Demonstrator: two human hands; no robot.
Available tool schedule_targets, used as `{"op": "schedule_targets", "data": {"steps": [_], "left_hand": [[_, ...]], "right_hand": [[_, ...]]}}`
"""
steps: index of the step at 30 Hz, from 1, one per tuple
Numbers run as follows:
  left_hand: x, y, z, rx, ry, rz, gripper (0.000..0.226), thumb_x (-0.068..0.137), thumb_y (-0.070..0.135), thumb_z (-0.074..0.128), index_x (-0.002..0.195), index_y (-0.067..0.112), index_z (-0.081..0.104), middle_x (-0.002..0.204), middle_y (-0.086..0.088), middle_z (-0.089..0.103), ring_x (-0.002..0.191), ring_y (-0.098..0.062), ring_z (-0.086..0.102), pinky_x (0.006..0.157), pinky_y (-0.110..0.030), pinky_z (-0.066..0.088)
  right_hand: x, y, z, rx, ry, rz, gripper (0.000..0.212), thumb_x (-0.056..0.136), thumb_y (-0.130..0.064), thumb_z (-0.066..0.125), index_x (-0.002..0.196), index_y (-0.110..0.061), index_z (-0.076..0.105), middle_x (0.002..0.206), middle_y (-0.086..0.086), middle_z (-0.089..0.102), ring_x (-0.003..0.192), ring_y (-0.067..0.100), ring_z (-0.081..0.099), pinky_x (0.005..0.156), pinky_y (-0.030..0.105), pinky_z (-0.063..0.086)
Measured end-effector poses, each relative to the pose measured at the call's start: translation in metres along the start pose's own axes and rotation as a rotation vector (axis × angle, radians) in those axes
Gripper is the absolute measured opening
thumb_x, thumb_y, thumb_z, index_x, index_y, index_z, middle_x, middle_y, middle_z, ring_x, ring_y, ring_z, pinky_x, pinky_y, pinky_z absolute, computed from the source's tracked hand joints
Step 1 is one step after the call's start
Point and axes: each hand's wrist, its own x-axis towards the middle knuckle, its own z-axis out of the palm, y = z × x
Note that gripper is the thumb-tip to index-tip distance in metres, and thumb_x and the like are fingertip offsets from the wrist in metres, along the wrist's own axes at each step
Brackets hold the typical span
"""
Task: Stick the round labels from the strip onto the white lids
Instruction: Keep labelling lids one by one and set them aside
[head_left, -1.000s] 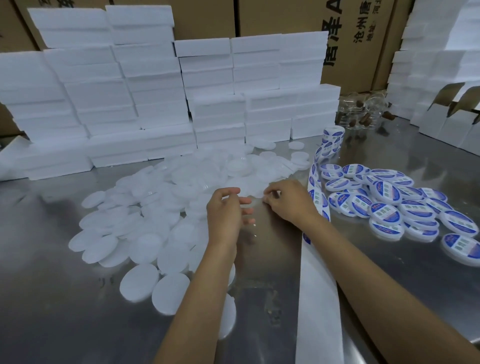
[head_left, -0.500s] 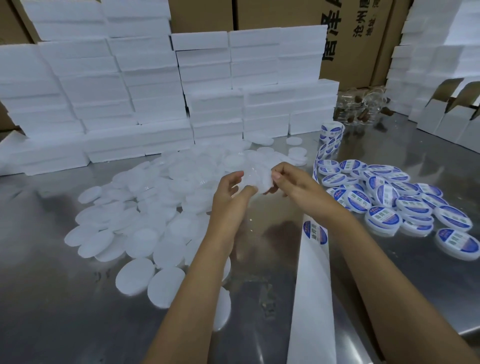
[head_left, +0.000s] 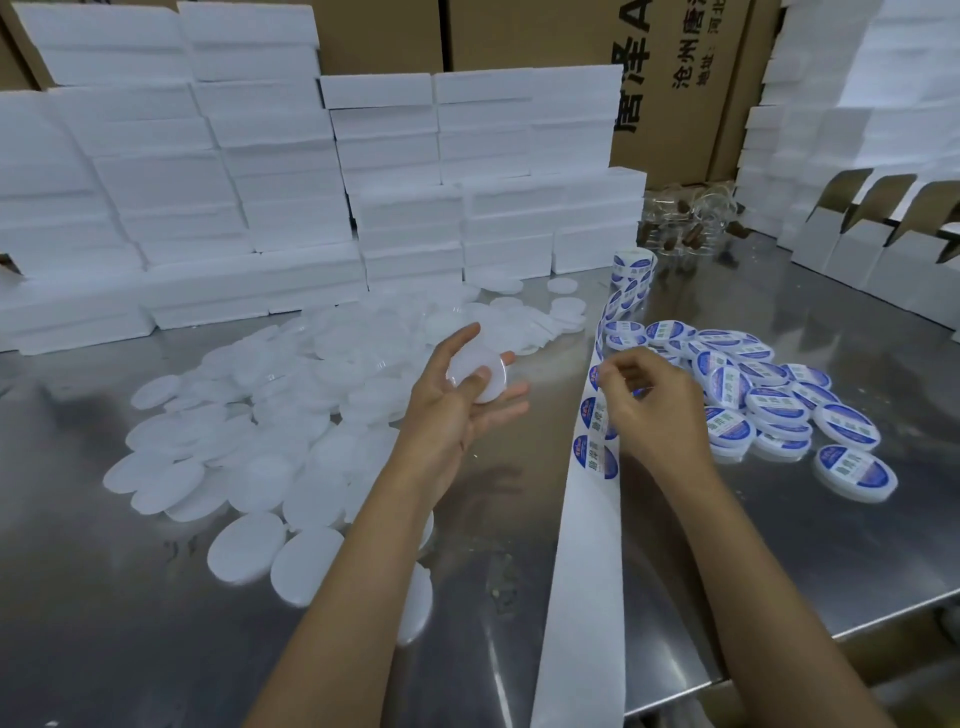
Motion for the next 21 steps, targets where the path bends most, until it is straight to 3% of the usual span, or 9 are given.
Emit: {"op": "schedule_targets", "data": {"steps": [3,6,8,10,14,21], "left_hand": [[0.002,-0.002,-0.003,0.04,0.036,-0.018,0.038,0.105,-0.004,0.043,0.133,0.017,0.056,0.12,-0.017,0.07,0.099,-0.035,0.074,0.081,-0.032,0.061],[0.002,-0.003,-0.006,0.066,0.065,-0.054,0.04,0.101,-0.009,0.043,0.127,0.017,0.058,0.118,-0.019,0.07,0.101,-0.03,0.074,0.095,-0.036,0.057],[0.001,-0.004,-0.007,0.077,0.073,-0.068,0.048,0.095,-0.016,0.045,0.123,0.02,0.059,0.116,-0.016,0.07,0.102,-0.026,0.074,0.098,-0.035,0.056],[0.001,-0.004,-0.007,0.102,0.081,-0.07,0.053,0.09,-0.02,0.048,0.119,0.024,0.06,0.115,-0.016,0.069,0.107,-0.027,0.072,0.092,-0.03,0.059],[0.002,-0.007,-0.005,0.166,0.079,-0.094,0.053,0.092,-0.016,0.05,0.118,0.029,0.059,0.117,-0.013,0.07,0.108,-0.027,0.072,0.084,-0.03,0.061],[0.004,-0.015,0.0,0.185,0.025,-0.111,0.048,0.095,-0.011,0.048,0.12,0.029,0.059,0.115,-0.012,0.071,0.105,-0.023,0.073,0.084,-0.034,0.061]], "right_hand": [[-0.007,0.008,-0.005,-0.126,-0.091,-0.023,0.011,0.091,-0.018,0.062,0.083,-0.023,0.067,0.079,-0.014,0.066,0.075,0.0,0.06,0.067,0.014,0.041],[-0.015,0.011,-0.003,-0.202,-0.291,-0.042,0.01,0.085,-0.016,0.065,0.082,-0.024,0.071,0.077,-0.013,0.067,0.07,-0.003,0.058,0.062,0.005,0.038],[-0.018,0.01,0.001,-0.242,-0.439,-0.101,0.011,0.084,-0.018,0.069,0.093,-0.022,0.074,0.089,-0.013,0.069,0.08,-0.001,0.057,0.071,0.004,0.037],[-0.02,0.009,0.006,-0.283,-0.537,-0.167,0.021,0.085,-0.023,0.072,0.106,-0.021,0.073,0.105,-0.012,0.067,0.094,0.002,0.055,0.084,0.012,0.039],[-0.021,0.007,0.012,-0.293,-0.57,-0.191,0.028,0.087,-0.031,0.074,0.114,-0.024,0.071,0.112,-0.017,0.063,0.101,-0.001,0.051,0.097,0.023,0.039],[-0.021,0.007,0.015,-0.261,-0.558,-0.181,0.018,0.086,-0.031,0.076,0.101,-0.025,0.07,0.102,-0.015,0.063,0.093,0.002,0.052,0.084,0.02,0.039]]}}
